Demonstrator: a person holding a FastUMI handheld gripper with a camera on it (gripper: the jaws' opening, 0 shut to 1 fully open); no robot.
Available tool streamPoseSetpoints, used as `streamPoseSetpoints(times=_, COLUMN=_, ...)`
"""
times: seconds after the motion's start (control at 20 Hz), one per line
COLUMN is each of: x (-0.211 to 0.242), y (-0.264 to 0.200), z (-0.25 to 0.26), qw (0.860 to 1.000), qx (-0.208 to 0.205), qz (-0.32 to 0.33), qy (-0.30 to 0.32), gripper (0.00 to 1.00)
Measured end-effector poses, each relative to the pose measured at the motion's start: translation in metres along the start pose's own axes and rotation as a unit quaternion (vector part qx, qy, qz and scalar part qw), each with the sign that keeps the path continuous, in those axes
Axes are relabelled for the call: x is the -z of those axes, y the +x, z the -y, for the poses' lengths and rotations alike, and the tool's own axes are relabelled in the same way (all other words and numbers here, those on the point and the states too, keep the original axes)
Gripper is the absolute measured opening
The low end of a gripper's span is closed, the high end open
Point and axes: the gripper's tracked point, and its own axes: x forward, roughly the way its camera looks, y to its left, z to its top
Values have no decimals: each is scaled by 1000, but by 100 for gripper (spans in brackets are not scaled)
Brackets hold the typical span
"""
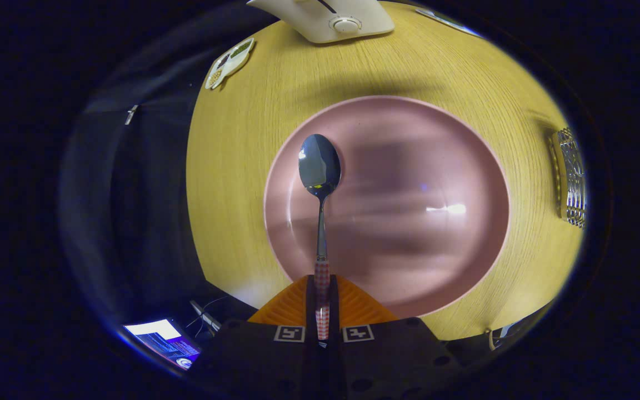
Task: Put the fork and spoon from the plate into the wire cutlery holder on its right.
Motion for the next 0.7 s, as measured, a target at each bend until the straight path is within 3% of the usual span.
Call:
streamPoseSetpoints(times=0.2, x=1, y=-67, z=5, qw=999, qx=-26, qz=-7, qy=-43, gripper=10)
streamPoseSetpoints(times=0.35, x=-6, y=-131, z=25, qw=997, qx=-20, qz=-13, qy=-76, gripper=10)
streamPoseSetpoints(times=0.55, x=-9, y=-204, z=73, qw=994, qx=21, qz=-44, qy=-96, gripper=10)
streamPoseSetpoints(times=0.7, x=-1, y=-236, z=121, qw=986, qx=70, qz=-112, qy=-98, gripper=10)
